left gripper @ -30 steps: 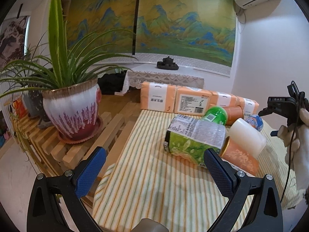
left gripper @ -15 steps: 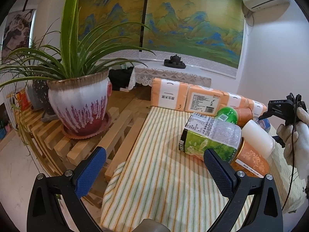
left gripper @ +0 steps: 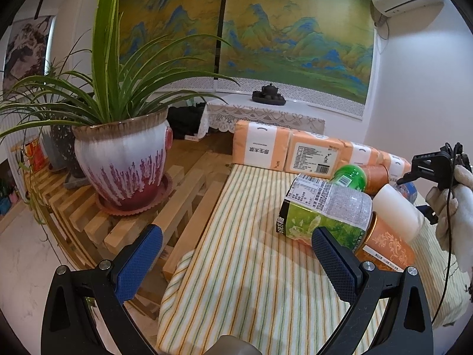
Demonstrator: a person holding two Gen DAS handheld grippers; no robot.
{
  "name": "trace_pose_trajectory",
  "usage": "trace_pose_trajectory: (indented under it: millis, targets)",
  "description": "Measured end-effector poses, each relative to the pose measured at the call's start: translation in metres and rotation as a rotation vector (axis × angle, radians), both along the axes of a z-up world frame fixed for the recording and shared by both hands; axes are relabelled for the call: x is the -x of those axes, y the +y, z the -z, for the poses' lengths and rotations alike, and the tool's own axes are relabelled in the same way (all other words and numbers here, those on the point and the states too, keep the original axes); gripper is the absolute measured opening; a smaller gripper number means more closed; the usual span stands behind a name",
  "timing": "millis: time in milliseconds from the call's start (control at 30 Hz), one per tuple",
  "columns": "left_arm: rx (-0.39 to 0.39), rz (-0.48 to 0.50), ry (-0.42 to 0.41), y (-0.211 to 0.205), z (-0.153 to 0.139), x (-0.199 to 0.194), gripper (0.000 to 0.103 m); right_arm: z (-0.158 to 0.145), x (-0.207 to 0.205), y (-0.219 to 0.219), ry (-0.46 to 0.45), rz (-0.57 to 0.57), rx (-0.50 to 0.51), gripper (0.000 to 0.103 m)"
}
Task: Flip cup upside down
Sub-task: 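Lower the right tool and close its fingers around the blue soda bottle, then lift the blue soda bottle with the right tool and swing it toward the left tool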
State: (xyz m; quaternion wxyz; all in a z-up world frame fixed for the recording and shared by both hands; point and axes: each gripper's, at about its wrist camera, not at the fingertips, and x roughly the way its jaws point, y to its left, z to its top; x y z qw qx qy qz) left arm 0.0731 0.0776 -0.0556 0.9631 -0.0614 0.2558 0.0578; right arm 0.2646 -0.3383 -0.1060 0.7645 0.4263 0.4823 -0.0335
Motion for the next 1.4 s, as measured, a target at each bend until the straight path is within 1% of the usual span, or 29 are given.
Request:
trace_pose_trajectory:
  millis: [367, 467, 567, 833, 1000, 1233, 1400]
  targets:
    - [-0.004, 0.015, -0.007, -0.007, -0.003, 0.005, 0.102, -0.004, 0.025, -0.016, -0.021, -0.011, 0.048, 0.063]
    - [0.001, 0.016, -0.008, -0.008, -0.004, 0.007, 0.102, -0.008, 0.034, -0.021, -0.032, -0.018, 0.092, 0.063]
    - [-0.002, 0.023, -0.011, -0.011, -0.006, 0.009, 0.102, -0.008, 0.043, -0.027, -0.041, -0.032, 0.112, 0.062]
    - [-0.014, 0.055, -0.019, -0.026, -0.01, 0.017, 0.102, -0.007, 0.069, -0.043, -0.045, -0.052, 0.085, 0.061]
    - [-0.025, 0.093, -0.003, -0.038, -0.01, 0.019, 0.102, -0.007, 0.088, -0.048, -0.051, -0.074, 0.07, 0.061]
    - [-0.029, 0.122, 0.005, -0.052, -0.011, 0.025, 0.102, -0.008, 0.117, -0.037, -0.056, -0.186, 0.017, 0.06]
    - [-0.015, 0.17, 0.044, -0.061, -0.008, 0.022, 0.102, -0.012, 0.13, -0.014, -0.044, -0.331, 0.054, 0.06]
